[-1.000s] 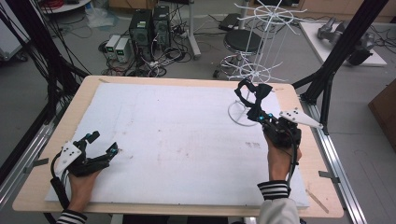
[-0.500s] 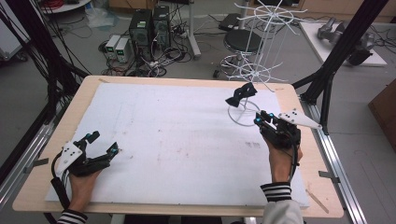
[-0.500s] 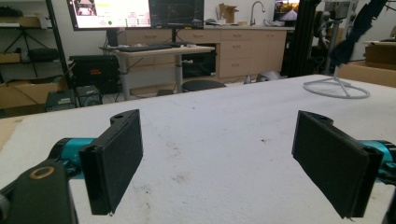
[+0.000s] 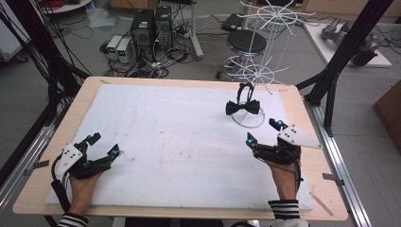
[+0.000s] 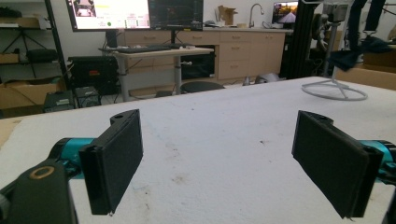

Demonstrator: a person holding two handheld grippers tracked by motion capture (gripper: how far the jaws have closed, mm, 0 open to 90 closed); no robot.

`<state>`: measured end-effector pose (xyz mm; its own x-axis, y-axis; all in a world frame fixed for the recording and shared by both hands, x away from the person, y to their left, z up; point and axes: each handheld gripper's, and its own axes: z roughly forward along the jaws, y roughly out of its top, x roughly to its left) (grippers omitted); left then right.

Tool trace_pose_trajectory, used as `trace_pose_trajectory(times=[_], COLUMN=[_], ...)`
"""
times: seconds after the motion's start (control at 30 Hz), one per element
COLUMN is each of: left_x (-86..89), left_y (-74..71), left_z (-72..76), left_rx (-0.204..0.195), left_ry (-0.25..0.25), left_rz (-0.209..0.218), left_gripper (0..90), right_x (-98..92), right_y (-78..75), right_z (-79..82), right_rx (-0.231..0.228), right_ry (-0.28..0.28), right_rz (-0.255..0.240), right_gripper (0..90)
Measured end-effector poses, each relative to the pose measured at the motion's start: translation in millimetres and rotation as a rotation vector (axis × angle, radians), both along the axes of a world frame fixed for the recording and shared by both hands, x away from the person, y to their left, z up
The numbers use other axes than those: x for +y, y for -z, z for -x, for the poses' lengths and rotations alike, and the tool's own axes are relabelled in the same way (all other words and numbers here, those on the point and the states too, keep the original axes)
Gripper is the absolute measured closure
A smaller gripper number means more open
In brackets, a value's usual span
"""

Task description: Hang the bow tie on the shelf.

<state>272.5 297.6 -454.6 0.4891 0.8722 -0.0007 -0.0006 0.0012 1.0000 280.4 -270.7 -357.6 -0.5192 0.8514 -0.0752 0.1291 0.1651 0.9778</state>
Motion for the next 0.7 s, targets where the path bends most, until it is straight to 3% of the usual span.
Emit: trace_pose_trajectory(times=[0.2,0.33,0.5,0.7], left_x=[-0.2,0.0,-0.1,-0.4], left_y=[-0.1,-0.1,0.0,0.1], left_z=[-0.3,0.0,0.1,0.4], left_rx=[0.003,0.001,0.000,-0.003], left_ry=[0.000,0.000,-0.001,-0.003], left_rz=[0.001,-0.002,-0.002,0.003], left_gripper=[16.7,16.7,16.7,16.7], right_x=[-13.0,-20.6,-25.1,-28.6], right_y=[24.8,45.5,69.3,94.1], right_z=[13.4,20.0,28.0,29.7], right_rx=[-0.018,-0.032,-0.087,-0.071], right_ry=[-0.019,0.001,0.022,0.047], right_rz=[-0.063,-0.100,-0.139,-0.184], right_gripper=[10.6,10.6,10.6,10.6])
